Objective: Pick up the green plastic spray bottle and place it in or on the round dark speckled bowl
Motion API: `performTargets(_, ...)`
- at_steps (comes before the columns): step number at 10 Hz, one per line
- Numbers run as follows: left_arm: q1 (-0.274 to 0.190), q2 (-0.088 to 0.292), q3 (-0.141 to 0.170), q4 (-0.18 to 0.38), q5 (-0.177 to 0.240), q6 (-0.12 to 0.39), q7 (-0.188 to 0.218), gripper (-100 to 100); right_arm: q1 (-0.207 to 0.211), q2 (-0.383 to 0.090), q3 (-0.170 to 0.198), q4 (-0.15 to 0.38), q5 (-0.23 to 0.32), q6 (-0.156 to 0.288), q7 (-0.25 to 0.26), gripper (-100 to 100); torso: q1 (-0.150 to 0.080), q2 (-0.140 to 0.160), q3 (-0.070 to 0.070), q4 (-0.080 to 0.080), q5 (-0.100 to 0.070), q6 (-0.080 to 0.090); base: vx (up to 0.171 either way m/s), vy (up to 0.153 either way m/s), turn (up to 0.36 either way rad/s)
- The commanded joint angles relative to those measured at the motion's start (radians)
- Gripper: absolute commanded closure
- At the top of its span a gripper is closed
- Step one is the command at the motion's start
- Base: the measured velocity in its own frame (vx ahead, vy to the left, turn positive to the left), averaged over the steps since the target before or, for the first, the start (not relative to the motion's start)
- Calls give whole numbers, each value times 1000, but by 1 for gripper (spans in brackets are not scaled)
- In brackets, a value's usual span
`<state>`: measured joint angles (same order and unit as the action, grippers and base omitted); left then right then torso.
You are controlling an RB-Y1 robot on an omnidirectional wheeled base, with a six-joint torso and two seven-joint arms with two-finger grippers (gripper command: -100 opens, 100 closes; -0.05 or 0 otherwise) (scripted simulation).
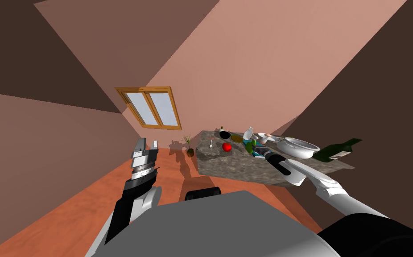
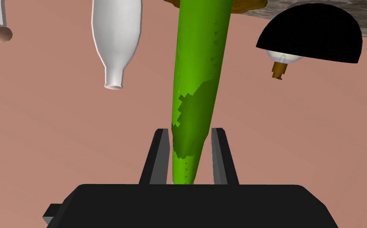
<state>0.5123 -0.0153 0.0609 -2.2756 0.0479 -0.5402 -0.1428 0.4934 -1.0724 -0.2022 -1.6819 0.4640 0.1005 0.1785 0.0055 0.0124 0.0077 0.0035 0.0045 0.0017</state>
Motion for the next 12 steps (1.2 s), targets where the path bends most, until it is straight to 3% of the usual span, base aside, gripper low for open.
performTargets(1,0,0,0,0,0,0,0,0,4,-40,-18,7,-5,22,-6,100,0,0,0,0,0,0,-101,39,115)
performTargets(3,0,0,0,0,0,0,0,0,8,-73,-28,18,-18,37,-17,100,1,-5,-3,-1,0,-1,-56,35,113)
performTargets(6,0,0,0,0,0,0,0,0,19,-154,-49,63,-79,75,-64,100,1,-13,-8,-3,0,-3,21,43,232)
performTargets(12,0,0,0,0,0,0,0,0,38,-243,-59,138,-193,115,-150,100,-1,-21,-12,-5,-1,-5,99,31,228)
